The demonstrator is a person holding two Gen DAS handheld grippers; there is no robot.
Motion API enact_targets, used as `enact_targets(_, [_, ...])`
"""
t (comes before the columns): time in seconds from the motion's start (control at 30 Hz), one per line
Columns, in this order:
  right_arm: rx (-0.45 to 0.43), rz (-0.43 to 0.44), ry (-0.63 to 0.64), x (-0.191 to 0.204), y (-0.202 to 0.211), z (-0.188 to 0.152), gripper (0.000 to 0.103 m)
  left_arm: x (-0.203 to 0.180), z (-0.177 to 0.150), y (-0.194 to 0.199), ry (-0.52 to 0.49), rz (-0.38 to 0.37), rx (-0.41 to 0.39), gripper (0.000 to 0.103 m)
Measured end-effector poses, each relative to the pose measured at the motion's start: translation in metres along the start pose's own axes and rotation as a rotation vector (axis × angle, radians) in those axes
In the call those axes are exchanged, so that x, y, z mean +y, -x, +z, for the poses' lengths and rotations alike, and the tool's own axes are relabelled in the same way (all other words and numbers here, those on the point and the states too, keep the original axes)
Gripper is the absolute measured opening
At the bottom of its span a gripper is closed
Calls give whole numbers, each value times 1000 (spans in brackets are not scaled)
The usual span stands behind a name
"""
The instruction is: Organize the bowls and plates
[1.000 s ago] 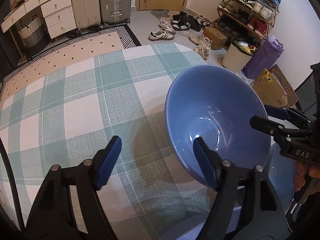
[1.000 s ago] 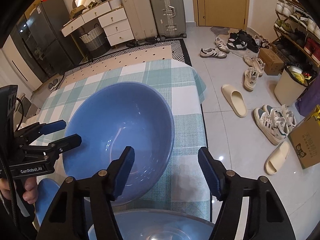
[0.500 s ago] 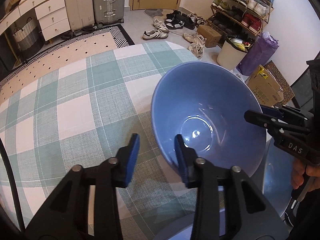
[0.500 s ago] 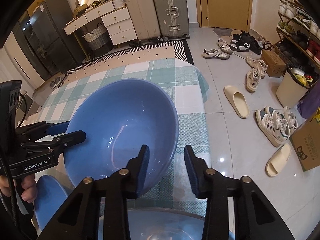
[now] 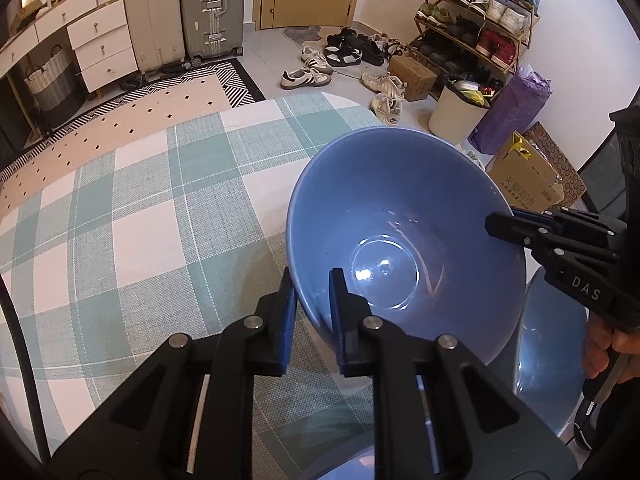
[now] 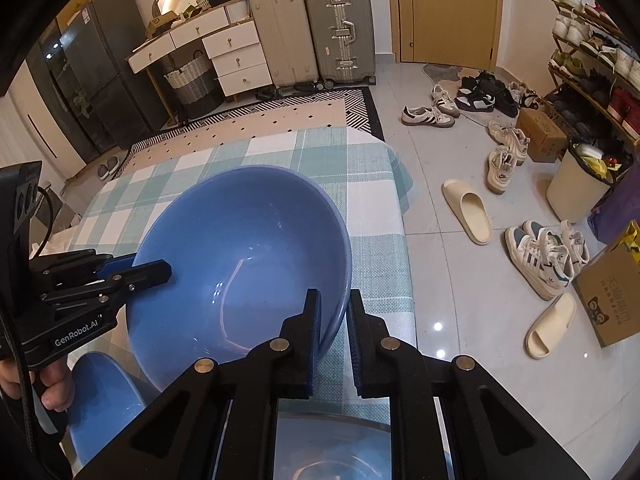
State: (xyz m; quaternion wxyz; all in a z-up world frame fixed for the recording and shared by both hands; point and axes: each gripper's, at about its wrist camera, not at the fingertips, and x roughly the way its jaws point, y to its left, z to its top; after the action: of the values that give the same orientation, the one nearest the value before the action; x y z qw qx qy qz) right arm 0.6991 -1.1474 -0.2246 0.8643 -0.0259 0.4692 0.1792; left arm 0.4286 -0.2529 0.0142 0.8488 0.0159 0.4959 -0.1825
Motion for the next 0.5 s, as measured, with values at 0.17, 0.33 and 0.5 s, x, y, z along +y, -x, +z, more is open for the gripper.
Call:
enact_targets(0.17, [-10, 3, 0, 2, 4, 2, 13, 3, 1, 10, 1, -2, -21, 13])
enact_targets(0.33, [-28, 4, 4, 5, 13, 4, 13, 0, 1, 24, 2, -2, -43, 13])
enact_targets(0.5, [-54, 4, 13, 11, 27, 4, 13, -3, -2, 43, 6, 2, -69, 13])
